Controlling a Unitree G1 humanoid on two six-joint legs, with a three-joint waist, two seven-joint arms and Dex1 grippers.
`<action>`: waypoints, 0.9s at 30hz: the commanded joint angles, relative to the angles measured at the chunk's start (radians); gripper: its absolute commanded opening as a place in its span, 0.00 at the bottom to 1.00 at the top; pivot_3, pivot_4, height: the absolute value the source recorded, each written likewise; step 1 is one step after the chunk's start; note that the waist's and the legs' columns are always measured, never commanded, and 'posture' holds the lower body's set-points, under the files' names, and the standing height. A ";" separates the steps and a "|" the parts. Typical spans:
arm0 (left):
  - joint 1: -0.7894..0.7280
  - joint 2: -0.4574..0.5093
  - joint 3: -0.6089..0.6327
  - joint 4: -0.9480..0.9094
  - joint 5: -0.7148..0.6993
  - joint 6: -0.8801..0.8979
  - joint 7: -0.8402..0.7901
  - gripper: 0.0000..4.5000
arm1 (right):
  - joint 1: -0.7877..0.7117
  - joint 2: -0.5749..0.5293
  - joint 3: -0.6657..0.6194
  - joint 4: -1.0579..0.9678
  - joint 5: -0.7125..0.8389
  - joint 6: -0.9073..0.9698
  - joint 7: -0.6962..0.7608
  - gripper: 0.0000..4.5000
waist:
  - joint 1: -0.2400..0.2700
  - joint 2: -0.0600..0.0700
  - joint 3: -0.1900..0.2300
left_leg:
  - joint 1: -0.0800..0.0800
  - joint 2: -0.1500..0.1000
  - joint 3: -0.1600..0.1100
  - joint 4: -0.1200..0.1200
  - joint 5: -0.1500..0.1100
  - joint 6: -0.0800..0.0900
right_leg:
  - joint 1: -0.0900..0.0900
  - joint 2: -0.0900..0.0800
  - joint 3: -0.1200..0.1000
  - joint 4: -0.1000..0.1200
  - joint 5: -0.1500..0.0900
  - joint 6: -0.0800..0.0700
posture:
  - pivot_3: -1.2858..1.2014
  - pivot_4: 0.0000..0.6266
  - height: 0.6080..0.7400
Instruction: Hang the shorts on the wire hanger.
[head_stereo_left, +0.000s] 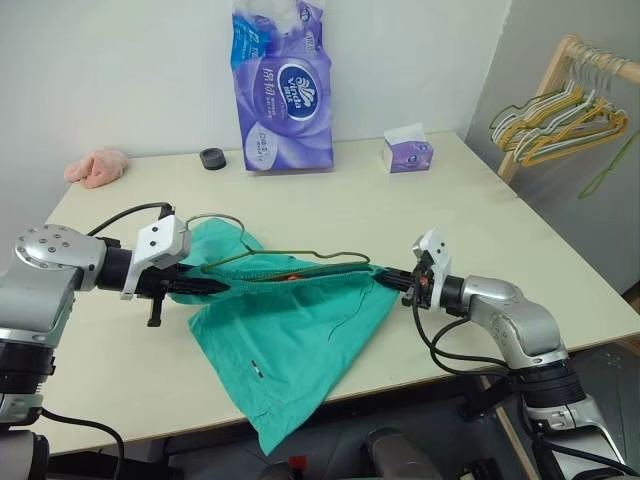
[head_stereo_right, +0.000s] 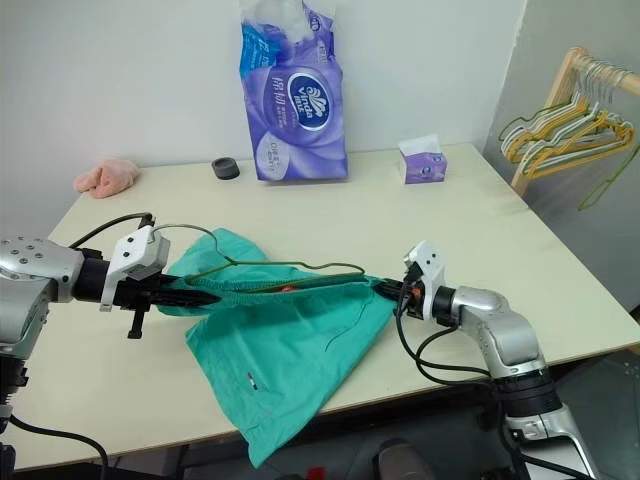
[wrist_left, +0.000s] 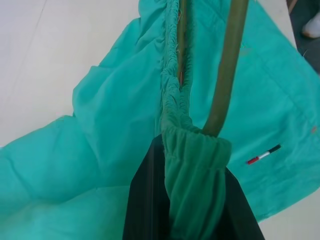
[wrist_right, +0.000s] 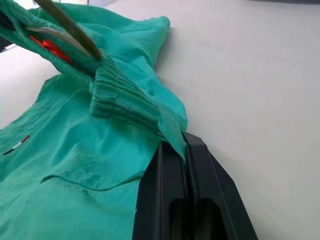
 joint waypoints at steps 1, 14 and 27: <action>0.004 0.043 0.013 0.008 0.023 -0.017 -0.014 0.00 | -0.005 -0.029 -0.037 -0.040 0.013 0.013 -0.007 0.00 | 0.000 0.000 0.000 | 0.000 0.000 0.000 0.000 0.000 0.000 | 0.000 0.000 0.000 0.000 0.000 0.000 | 0.41 0.03 1.00; 0.016 0.067 -0.011 0.065 0.093 -0.070 0.000 0.00 | -0.010 -0.083 -0.039 -0.083 0.020 0.030 0.024 0.00 | 0.000 0.000 0.000 | 0.000 0.000 0.000 0.000 0.000 0.000 | 0.000 0.000 0.000 0.000 0.000 0.000 | 0.41 0.04 1.00; 0.008 0.068 -0.045 0.101 0.141 -0.121 0.044 0.00 | -0.021 -0.132 -0.026 -0.176 0.044 0.053 0.038 0.00 | 0.001 0.000 0.000 | 0.000 0.000 0.001 0.000 0.000 0.000 | 0.000 0.000 0.000 0.000 0.000 0.000 | 0.41 0.04 1.00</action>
